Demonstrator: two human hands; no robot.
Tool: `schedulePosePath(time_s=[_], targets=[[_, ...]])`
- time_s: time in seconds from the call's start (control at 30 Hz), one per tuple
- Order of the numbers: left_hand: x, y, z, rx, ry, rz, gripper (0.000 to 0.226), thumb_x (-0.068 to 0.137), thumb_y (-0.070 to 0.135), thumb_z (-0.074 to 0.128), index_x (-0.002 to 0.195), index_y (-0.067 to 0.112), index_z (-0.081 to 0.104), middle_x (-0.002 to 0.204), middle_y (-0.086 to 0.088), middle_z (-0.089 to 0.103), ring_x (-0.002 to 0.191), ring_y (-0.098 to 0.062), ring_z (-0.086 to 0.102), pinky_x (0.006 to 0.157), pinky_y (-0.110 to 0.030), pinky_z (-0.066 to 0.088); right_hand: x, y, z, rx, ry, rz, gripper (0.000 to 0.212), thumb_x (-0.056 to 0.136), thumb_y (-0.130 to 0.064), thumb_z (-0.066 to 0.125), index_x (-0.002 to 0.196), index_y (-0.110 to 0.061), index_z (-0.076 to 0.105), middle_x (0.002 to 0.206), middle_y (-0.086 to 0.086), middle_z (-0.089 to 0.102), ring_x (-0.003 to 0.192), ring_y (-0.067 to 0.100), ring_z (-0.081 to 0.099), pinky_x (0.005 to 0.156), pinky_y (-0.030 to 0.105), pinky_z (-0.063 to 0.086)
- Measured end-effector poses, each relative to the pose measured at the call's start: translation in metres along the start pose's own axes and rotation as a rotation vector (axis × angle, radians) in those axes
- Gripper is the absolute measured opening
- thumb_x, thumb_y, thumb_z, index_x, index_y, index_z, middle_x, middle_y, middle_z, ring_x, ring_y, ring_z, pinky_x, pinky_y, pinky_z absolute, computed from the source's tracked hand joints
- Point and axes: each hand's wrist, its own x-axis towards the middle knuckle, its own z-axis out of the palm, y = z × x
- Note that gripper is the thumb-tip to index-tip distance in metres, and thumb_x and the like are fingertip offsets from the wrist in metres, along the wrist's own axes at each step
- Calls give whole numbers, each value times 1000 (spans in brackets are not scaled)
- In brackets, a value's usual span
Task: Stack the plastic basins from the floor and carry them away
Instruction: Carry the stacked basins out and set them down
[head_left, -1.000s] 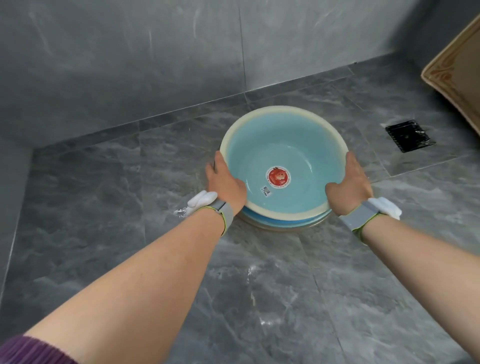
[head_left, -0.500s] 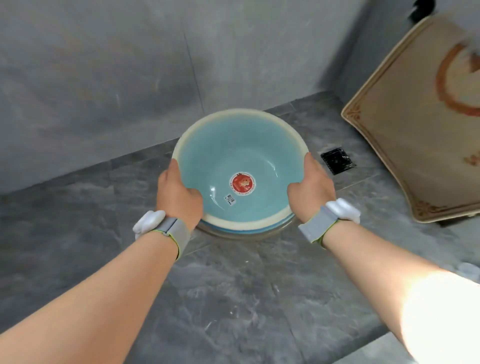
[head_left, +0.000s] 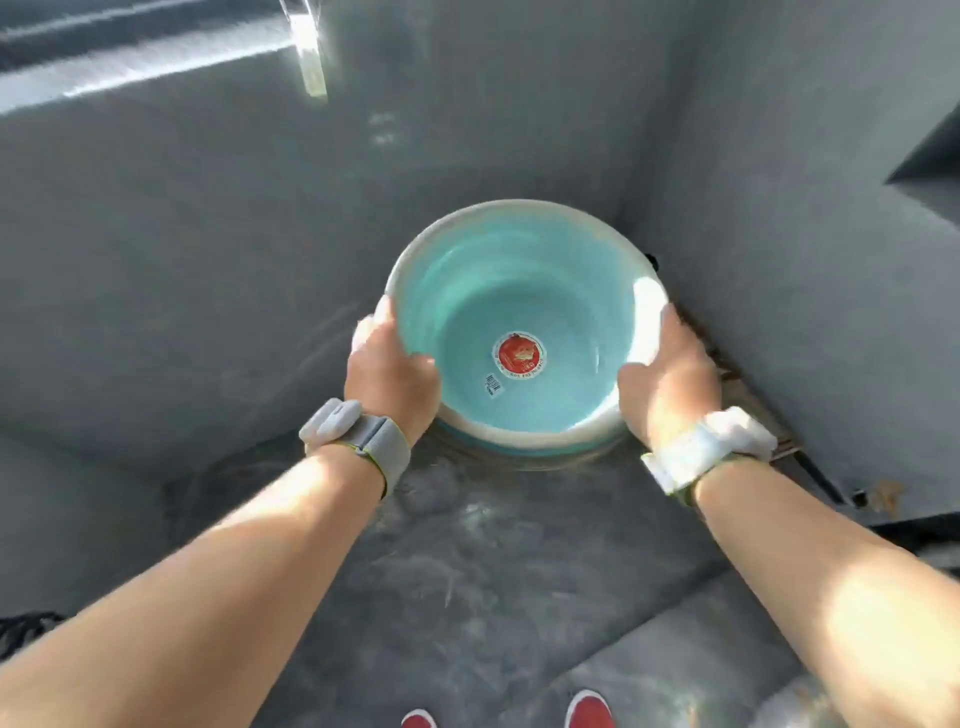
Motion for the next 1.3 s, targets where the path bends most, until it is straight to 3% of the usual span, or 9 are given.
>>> schedulePosePath(time_s=[0.13, 0.27, 0.4, 0.53, 0.7, 0.8, 0.9, 1.0, 1.3], targets=[[-14, 84, -70, -63, 52, 112, 68, 81, 3, 47, 143, 29, 36, 122, -4, 52, 112, -21, 49, 78, -17, 31, -27, -51, -97, 14, 116, -23, 71, 79, -6, 51, 145, -24, 32, 132, 15, 54, 120, 36, 50, 99, 35, 41], [-33, 144, -120, -128, 27, 224, 66, 83, 2, 46, 143, 27, 37, 127, -5, 52, 109, -20, 48, 70, 1, 27, -62, -79, -177, 19, 291, -12, 65, 76, -4, 50, 139, -21, 40, 129, 12, 58, 115, 35, 54, 92, 35, 44], [-63, 196, -156, -149, -20, 363, 65, 80, 2, 44, 138, 29, 40, 116, -4, 53, 106, -25, 51, 78, -23, 33, -109, -88, -247, 21, 449, 91, 68, 77, -5, 50, 140, -26, 39, 128, 10, 60, 113, 35, 56, 91, 35, 46], [-106, 250, -170, -190, -84, 497, 65, 78, 2, 45, 136, 31, 42, 111, 0, 53, 99, -21, 50, 76, -25, 33, -162, -77, -316, 41, 570, 136, 66, 78, -5, 51, 139, -24, 39, 125, 10, 60, 109, 34, 57, 88, 33, 47], [-184, 315, -174, -243, -194, 685, 65, 77, 2, 46, 137, 28, 42, 119, -8, 57, 108, -28, 52, 82, -25, 35, -236, -34, -394, 38, 765, 242, 64, 78, -6, 55, 138, -18, 40, 125, 13, 59, 109, 34, 58, 87, 36, 48], [-244, 348, -173, -265, -249, 783, 63, 77, 2, 47, 135, 27, 44, 116, -9, 58, 97, -27, 52, 77, -27, 35, -290, -2, -438, 5, 851, 308, 64, 78, -7, 52, 140, -16, 40, 132, 11, 55, 117, 34, 54, 94, 37, 46], [-311, 372, -167, -309, -313, 887, 62, 75, 2, 48, 133, 24, 47, 116, -10, 59, 103, -31, 54, 79, -27, 37, -351, 36, -478, 62, 896, 400, 63, 77, -10, 50, 138, -20, 40, 129, 7, 56, 115, 32, 55, 95, 37, 48], [-388, 391, -157, -338, -396, 956, 60, 71, 3, 48, 127, 25, 51, 109, -9, 61, 99, -32, 57, 77, -29, 41, -418, 82, -512, 14, 985, 440, 53, 77, -8, 51, 129, -17, 45, 124, 10, 58, 111, 34, 57, 90, 36, 50], [-665, 407, -121, -333, -690, 1109, 56, 70, 2, 48, 123, 21, 53, 106, -14, 62, 96, -36, 56, 78, -34, 45, -647, 224, -598, -133, 1093, 741, 58, 82, -5, 48, 138, -13, 37, 131, 14, 51, 116, 35, 53, 92, 38, 47]])
